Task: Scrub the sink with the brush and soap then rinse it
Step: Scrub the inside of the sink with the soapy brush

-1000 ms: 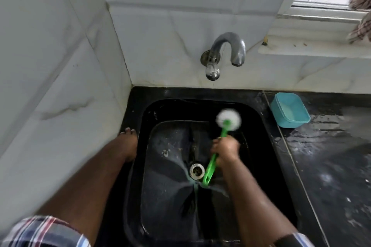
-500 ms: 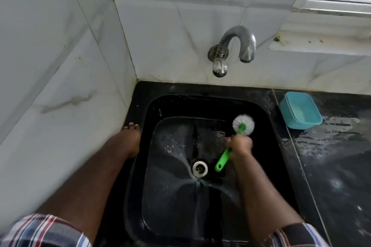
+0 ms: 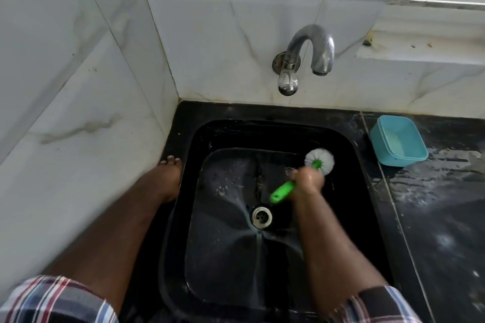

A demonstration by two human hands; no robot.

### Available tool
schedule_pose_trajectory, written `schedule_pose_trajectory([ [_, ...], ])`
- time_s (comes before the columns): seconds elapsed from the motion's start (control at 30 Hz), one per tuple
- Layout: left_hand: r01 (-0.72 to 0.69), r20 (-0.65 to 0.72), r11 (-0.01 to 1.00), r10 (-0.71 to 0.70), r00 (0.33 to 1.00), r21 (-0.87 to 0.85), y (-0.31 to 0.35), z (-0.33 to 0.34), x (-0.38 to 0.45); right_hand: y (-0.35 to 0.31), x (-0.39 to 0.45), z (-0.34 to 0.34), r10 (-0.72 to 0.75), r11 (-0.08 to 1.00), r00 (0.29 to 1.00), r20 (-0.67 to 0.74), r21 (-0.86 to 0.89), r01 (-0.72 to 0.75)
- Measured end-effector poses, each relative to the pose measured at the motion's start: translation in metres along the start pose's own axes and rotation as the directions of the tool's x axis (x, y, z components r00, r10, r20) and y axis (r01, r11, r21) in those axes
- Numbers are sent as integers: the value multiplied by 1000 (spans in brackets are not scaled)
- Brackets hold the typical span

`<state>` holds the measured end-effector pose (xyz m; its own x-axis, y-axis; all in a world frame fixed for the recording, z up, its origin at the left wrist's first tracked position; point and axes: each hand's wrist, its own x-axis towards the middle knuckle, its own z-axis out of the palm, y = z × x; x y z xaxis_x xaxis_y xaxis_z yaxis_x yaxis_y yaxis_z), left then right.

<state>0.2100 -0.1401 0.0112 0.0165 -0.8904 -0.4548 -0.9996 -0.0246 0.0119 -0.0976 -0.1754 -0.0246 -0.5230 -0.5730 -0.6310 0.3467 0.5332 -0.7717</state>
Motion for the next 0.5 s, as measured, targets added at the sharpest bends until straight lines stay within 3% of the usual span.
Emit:
schedule_pose_trajectory([
  [0.07, -2, 7, 1000, 2, 1000, -1, 1, -1, -2, 28, -16, 40, -70, 986, 997, 45, -148, 76],
  [0.17, 1, 6, 1000, -1, 1000, -1, 1, -4, -3, 85, -60, 90, -84, 900, 902, 424, -356, 251],
  [0.23, 0, 11, 1000, 0, 1000, -15, 2, -4, -3, 87, -87, 81, -56, 897, 807, 588, -325, 299],
  [0.27, 5, 15, 1000, -5, 1000, -14, 2, -4, -3, 82, -82, 66, -62, 923, 801, 595, -272, 274],
  [0.33, 21, 22, 1000, -21, 1000, -11, 3, -4, -3, 68, -50, 31, -85, 970, 906, 415, -172, 170],
  [0.4, 20, 18, 1000, -20, 1000, -16, 3, -3, -1, 43, -18, 2, -89, 994, 993, 78, -54, 93],
  [0.43, 20, 16, 1000, -20, 1000, -15, 3, -2, -1, 35, -7, 0, -87, 996, 995, -54, 7, 88],
  [0.5, 22, 13, 1000, -21, 1000, -7, 3, -4, -1, 29, -12, 24, -138, 986, 983, -123, 72, 148],
])
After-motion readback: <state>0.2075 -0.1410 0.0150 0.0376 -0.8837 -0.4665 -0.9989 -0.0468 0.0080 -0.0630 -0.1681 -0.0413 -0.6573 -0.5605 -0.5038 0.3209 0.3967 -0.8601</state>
